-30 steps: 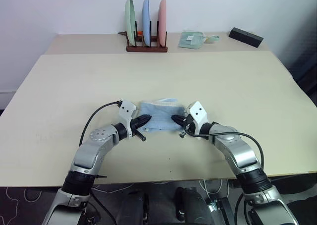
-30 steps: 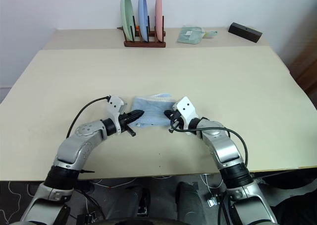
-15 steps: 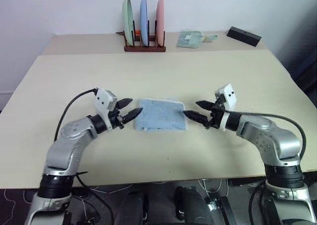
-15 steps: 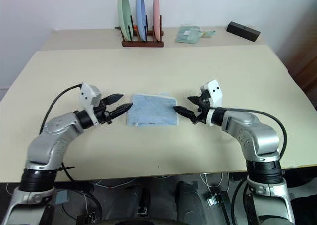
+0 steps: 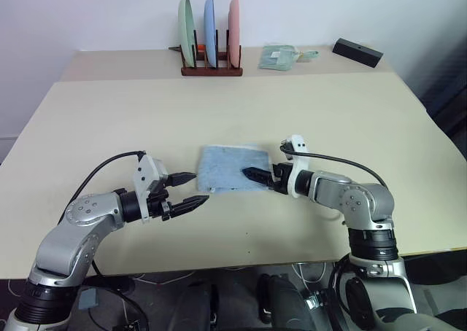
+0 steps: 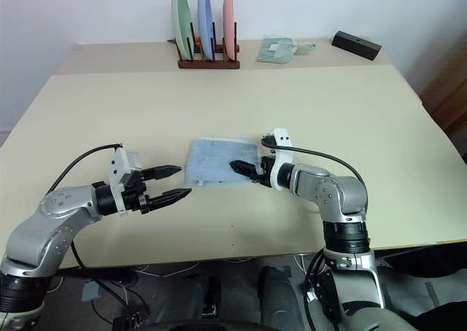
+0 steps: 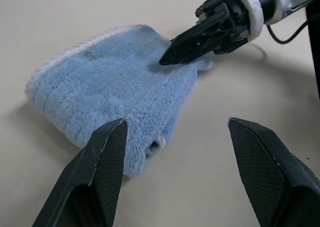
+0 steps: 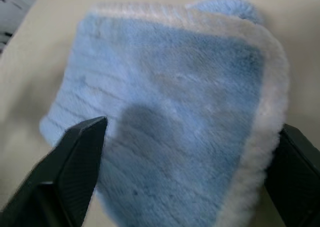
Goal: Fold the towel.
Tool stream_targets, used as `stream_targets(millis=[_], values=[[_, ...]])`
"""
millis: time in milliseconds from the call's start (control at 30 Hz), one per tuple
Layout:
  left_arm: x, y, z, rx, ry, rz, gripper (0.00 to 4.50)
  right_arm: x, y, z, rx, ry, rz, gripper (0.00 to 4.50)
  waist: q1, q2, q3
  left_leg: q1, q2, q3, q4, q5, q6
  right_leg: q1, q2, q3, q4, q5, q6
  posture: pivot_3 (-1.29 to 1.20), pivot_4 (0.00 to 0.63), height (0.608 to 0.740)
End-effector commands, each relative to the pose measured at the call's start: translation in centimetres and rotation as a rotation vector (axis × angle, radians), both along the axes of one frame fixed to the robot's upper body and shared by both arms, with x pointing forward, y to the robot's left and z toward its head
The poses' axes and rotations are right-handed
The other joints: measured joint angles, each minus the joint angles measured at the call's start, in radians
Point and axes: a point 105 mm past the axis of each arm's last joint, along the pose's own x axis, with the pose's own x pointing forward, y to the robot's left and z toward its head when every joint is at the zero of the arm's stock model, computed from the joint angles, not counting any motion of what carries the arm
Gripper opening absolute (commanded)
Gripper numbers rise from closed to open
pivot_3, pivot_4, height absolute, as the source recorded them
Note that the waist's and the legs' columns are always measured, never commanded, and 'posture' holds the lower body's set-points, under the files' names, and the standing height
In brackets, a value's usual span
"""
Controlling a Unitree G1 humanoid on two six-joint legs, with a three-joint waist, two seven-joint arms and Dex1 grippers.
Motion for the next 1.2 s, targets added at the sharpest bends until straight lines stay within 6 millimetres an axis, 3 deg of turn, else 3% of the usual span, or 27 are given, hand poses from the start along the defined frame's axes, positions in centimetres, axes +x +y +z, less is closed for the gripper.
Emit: stream_targets(millis=[33, 167, 267, 433, 500, 600, 667, 800, 867, 1067, 1167, 1200], values=[[0.0, 0.1, 1.2, 0.004, -0.057, 0.006, 3.30, 0.2, 0.4, 0.4, 0.028, 0.002, -0.006, 2.26, -0.005, 0.000, 0.000, 0.000, 0.000, 0.000, 0.000, 0.000, 0.000, 0.000, 0.000, 0.000, 0.000, 0.000, 0.000, 0.00, 0.150, 0.740], [-0.1, 0.0, 1.0, 0.007, -0.057, 0.009, 3.30, 0.3, 0.1, 0.8, 0.039, -0.003, -0.021, 0.24, -0.006, 0.000, 0.000, 0.000, 0.000, 0.000, 0.000, 0.000, 0.000, 0.000, 0.001, 0.000, 0.000, 0.000, 0.001, 0.00, 0.150, 0.740], [-0.1, 0.0, 0.9, 0.009, -0.057, 0.008, 3.30, 0.2, -0.3, 1.3, 0.056, -0.011, -0.031, 0.11, -0.004, 0.000, 0.000, 0.000, 0.000, 0.000, 0.000, 0.000, 0.000, 0.000, 0.000, 0.000, 0.000, 0.000, 0.001, 0.00, 0.150, 0.740], [0.1, -0.2, 0.9, 0.006, -0.063, 0.005, 3.30, 0.6, -3.0, 4.0, 0.167, -0.061, -0.147, 0.11, -0.002, 0.000, 0.000, 0.000, 0.000, 0.000, 0.000, 0.000, 0.000, 0.000, 0.000, 0.000, 0.000, 0.000, 0.001, 0.00, 0.150, 0.740], [0.3, -0.6, 0.9, -0.002, -0.066, -0.002, 3.30, 2.1, -8.5, 6.4, 0.248, -0.149, -0.377, 0.11, 0.000, 0.001, 0.001, 0.000, 0.000, 0.000, 0.000, 0.000, 0.000, 0.000, 0.000, 0.000, 0.000, 0.000, 0.001, 0.00, 0.150, 0.740], [0.6, -1.3, 0.7, -0.009, -0.070, -0.028, 3.30, 2.1, -17.2, 8.2, 0.328, -0.220, -0.718, 0.11, 0.014, 0.001, 0.001, -0.001, -0.001, 0.000, 0.000, 0.000, 0.001, 0.000, 0.000, 0.000, -0.001, 0.000, 0.001, 0.00, 0.150, 0.740], [0.8, -1.8, 0.7, -0.015, -0.074, -0.050, 3.30, 1.2, -21.6, 7.8, 0.351, -0.202, -0.897, 0.11, 0.021, 0.001, 0.001, -0.001, -0.001, 0.000, 0.000, -0.001, 0.001, 0.001, 0.000, 0.000, -0.002, 0.000, 0.001, 0.00, 0.150, 0.740], [1.4, -3.0, 0.7, -0.035, -0.076, -0.086, 3.30, -0.8, -28.5, 5.7, 0.476, -0.114, -1.263, 0.11, 0.014, 0.001, 0.001, 0.000, 0.000, 0.002, -0.001, 0.000, 0.001, 0.001, 0.001, 0.000, -0.002, 0.000, 0.001, 0.00, 0.150, 0.740], [1.5, -3.4, 0.7, -0.041, -0.077, -0.100, 3.30, -1.3, -29.7, 4.8, 0.505, -0.068, -1.348, 0.11, 0.008, 0.003, 0.000, 0.000, 0.000, 0.003, -0.001, 0.000, 0.001, 0.001, 0.001, 0.001, -0.001, 0.000, 0.001, 0.00, 0.150, 0.740], [1.7, -4.2, 0.5, -0.040, -0.083, -0.130, 3.30, -1.8, -30.5, 3.2, 0.443, 0.007, -1.410, 0.11, -0.010, 0.007, 0.000, 0.001, 0.002, 0.003, -0.001, 0.000, 0.001, 0.000, 0.003, 0.003, -0.001, 0.000, 0.001, 0.00, 0.150, 0.740], [1.6, -4.1, 0.4, -0.041, -0.083, -0.126, 3.30, -1.7, -30.8, 3.4, 0.401, -0.008, -1.413, 0.11, -0.007, 0.007, 0.000, 0.001, 0.002, 0.003, -0.001, 0.000, 0.001, 0.000, 0.003, 0.004, -0.001, 0.000, 0.001, 0.00, 0.150, 0.740], [1.5, -4.1, 0.3, -0.041, -0.083, -0.125, 3.30, -1.7, -30.8, 3.7, 0.398, -0.022, -1.406, 0.38, -0.006, 0.007, 0.000, 0.001, 0.002, 0.003, -0.001, -0.001, 0.001, 0.001, 0.003, 0.004, -0.001, 0.000, 0.001, 0.00, 0.150, 0.740]])
